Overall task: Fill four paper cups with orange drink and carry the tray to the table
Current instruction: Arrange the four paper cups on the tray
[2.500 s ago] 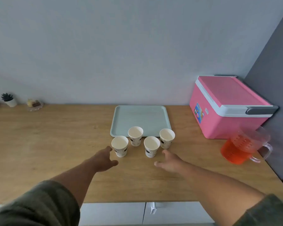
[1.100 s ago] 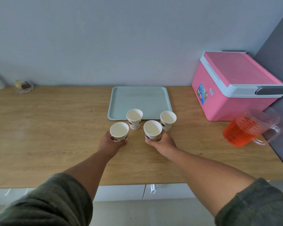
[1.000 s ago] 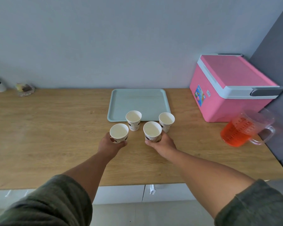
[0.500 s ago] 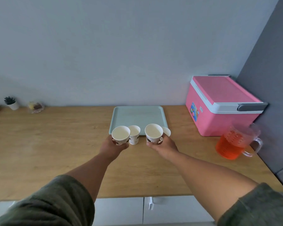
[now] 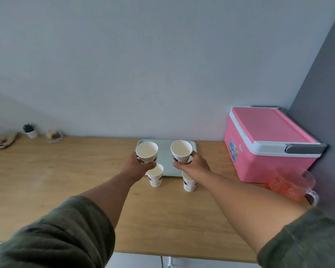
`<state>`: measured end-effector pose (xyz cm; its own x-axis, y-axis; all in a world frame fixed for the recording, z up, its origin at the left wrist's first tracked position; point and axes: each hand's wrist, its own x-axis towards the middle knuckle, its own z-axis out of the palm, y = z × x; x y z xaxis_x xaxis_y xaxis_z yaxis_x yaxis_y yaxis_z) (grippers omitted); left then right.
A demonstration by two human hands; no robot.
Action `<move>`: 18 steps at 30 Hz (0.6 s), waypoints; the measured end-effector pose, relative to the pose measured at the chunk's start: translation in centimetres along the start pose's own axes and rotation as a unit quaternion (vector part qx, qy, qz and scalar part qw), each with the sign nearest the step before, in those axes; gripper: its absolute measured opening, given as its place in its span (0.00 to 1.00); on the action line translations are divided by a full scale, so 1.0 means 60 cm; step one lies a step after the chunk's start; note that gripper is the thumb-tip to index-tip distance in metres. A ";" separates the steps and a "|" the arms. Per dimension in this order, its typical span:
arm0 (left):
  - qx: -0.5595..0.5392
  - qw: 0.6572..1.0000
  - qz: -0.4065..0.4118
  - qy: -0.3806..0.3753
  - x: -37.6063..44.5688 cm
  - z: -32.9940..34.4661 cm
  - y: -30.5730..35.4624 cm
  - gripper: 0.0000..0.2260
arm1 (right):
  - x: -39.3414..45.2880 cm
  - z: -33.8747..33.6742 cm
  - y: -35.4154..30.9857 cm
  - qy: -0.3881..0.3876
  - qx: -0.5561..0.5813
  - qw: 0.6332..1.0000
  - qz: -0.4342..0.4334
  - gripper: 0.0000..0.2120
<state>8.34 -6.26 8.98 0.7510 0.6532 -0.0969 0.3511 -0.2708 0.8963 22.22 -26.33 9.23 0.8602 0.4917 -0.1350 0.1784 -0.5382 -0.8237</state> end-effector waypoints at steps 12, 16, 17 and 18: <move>0.009 1.000 -0.016 -0.026 0.148 0.005 -0.014 0.22 | 0.127 0.031 -0.002 -0.003 -0.004 1.000 0.019 0.26; 0.021 0.999 -0.024 -0.043 0.213 0.000 -0.031 0.24 | 0.183 0.061 -0.003 0.006 -0.003 0.999 0.041 0.28; 0.026 0.998 -0.027 -0.049 0.229 -0.002 -0.035 0.25 | 0.197 0.068 -0.003 0.010 -0.002 0.999 0.049 0.29; 0.032 0.998 -0.025 -0.055 0.242 0.000 -0.039 0.25 | 0.207 0.073 -0.003 0.012 -0.002 0.998 0.055 0.30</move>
<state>18.41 3.84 5.45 0.7875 0.5863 -0.1899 0.4215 -0.2874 0.8601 30.76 -17.14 5.26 0.8858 0.4128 -0.2118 0.0833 -0.5905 -0.8027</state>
